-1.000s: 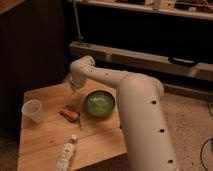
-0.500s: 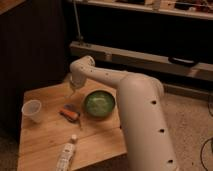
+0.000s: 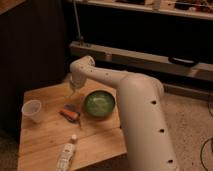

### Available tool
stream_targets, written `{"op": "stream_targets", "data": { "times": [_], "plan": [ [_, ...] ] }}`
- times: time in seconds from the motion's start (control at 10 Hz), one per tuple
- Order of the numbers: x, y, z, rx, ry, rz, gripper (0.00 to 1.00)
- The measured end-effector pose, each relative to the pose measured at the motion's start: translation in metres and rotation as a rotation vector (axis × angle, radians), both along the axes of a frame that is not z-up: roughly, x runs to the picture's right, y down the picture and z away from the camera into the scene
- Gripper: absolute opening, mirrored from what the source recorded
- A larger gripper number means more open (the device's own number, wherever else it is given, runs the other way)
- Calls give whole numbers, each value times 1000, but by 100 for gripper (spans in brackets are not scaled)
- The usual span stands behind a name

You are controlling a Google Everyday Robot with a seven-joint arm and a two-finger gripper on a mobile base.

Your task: Pick up the ceramic cup

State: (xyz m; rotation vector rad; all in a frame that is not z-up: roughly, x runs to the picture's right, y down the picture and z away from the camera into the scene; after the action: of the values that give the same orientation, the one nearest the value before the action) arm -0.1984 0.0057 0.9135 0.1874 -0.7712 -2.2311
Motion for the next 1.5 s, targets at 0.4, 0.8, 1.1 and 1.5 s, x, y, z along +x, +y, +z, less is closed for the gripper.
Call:
{"op": "stream_targets", "data": {
  "times": [0.4,0.8,1.1,1.5],
  "plan": [
    [-1,-1,-8,4,21,-4,80],
    [-12,-12,-71,48,19,21,80],
    [-33,-12,-93,53,1,-7,80],
    [-63,-10,-106,36,5,-79,80]
  ]
}}
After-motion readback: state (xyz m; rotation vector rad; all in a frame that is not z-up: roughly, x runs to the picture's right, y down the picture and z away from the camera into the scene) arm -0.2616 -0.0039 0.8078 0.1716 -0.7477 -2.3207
